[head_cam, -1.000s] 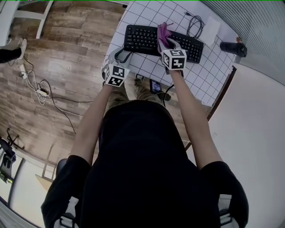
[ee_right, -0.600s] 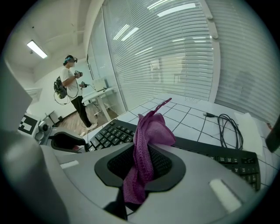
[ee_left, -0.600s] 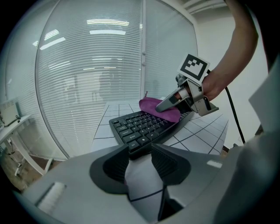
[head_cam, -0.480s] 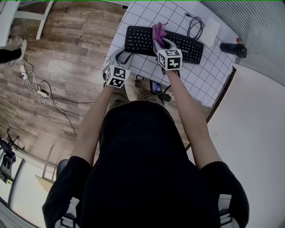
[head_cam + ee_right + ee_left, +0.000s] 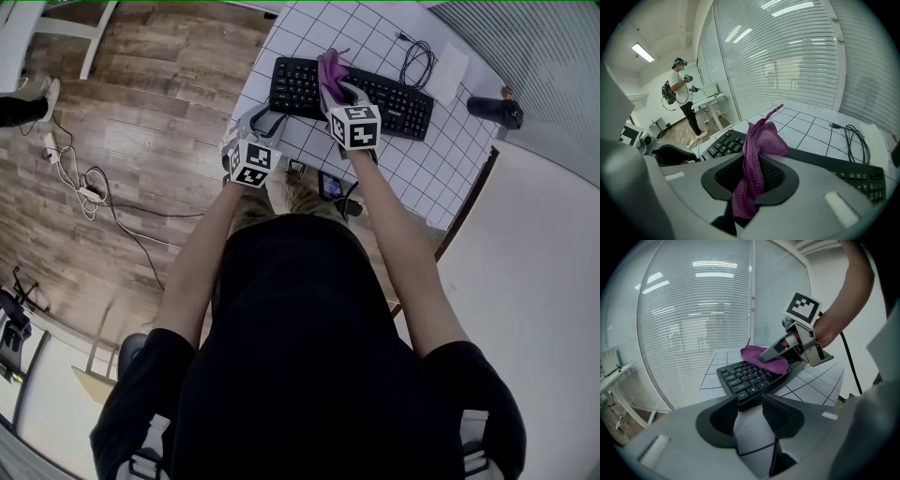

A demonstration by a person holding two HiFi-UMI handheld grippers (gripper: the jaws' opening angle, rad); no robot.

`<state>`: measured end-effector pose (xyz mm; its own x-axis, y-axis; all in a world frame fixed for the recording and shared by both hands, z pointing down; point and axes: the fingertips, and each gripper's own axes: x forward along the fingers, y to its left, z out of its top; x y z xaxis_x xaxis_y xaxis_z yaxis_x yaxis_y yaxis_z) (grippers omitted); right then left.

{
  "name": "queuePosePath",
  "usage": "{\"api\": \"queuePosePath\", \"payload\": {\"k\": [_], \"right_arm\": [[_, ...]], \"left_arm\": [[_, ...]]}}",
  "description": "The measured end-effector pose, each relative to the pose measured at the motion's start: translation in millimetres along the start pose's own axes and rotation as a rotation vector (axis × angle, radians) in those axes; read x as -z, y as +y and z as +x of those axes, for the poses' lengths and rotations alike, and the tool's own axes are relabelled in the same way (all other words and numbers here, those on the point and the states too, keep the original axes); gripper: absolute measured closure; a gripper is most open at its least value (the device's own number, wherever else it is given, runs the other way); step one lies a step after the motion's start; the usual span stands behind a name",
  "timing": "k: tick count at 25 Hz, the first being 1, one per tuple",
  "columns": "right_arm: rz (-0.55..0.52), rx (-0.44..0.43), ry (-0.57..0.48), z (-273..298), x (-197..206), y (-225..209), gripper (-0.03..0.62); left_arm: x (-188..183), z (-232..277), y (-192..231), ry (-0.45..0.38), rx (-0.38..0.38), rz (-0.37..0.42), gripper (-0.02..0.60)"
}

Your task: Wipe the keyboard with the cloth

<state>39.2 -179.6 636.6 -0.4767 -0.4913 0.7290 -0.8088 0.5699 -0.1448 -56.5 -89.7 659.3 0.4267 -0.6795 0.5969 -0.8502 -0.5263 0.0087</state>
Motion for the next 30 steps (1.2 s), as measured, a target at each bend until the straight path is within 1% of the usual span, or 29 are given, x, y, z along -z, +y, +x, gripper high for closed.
{"api": "queuePosePath", "payload": {"k": [5, 13, 20, 30], "right_arm": [[-0.005, -0.029, 0.001, 6.1, -5.0, 10.3, 0.493], [-0.016, -0.052, 0.000, 13.8, -9.6, 25.3, 0.493], [-0.026, -0.060, 0.002, 17.2, -12.0, 29.8, 0.493], [-0.044, -0.085, 0.007, 23.7, -16.8, 44.8, 0.493]], "left_arm": [[-0.6, -0.5, 0.2, -0.003, 0.004, 0.005, 0.423], [-0.2, -1.1, -1.4, -0.006, 0.002, 0.015, 0.423], [-0.4, -0.7, -1.4, -0.008, -0.002, 0.023, 0.423], [-1.0, -1.4, -2.3, -0.011, 0.009, 0.023, 0.423]]}}
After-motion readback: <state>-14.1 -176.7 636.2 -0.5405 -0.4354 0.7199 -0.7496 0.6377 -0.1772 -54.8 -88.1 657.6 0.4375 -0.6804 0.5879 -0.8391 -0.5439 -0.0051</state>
